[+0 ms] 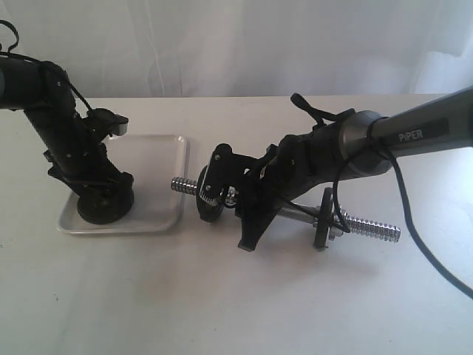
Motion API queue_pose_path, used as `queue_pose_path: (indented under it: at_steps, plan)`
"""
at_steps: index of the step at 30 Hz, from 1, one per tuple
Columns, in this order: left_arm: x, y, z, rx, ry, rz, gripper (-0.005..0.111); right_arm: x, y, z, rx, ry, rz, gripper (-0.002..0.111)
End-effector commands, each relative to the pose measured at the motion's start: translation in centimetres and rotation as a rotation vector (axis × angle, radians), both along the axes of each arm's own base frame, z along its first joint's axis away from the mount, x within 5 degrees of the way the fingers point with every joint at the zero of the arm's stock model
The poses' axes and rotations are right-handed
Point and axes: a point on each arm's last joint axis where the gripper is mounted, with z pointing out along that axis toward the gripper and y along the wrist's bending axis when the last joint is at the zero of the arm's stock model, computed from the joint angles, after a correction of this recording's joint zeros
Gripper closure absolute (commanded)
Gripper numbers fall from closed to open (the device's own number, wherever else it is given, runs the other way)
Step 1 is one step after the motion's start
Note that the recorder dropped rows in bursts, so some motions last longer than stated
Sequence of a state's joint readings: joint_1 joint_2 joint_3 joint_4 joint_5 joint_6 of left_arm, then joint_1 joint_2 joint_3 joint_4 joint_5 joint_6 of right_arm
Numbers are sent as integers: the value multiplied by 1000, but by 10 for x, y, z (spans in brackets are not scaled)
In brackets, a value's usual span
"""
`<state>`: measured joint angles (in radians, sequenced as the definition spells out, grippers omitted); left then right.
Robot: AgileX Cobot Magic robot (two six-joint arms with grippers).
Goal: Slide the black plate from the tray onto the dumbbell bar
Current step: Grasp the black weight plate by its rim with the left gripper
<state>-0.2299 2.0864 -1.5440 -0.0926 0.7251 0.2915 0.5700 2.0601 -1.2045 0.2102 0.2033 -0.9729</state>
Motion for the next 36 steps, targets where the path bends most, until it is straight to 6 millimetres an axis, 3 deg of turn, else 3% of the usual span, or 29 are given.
queue_pose_path:
  at_steps: [1,9,20,23,26,29,36]
  plan:
    - [0,-3,-5,-7,17,0,2,-2,-1,-12,-3,48,-24,108]
    - [3,-3,-38,19,70,-25,2,-2,-1,-12,0,44,-25,108]
    - [4,-3,-43,26,69,-76,5,-2,-1,-12,1,42,-26,108]
    - [4,-3,-43,27,63,-86,23,-2,-1,-12,1,42,-26,108]
    - [4,-3,-43,29,57,-108,54,-2,-1,-11,1,41,-26,108]
    - [3,-3,-43,30,66,-111,105,-1,-1,-11,4,35,-27,108]
    - [3,-5,-41,9,61,-158,107,-1,-1,-11,4,35,-27,108]
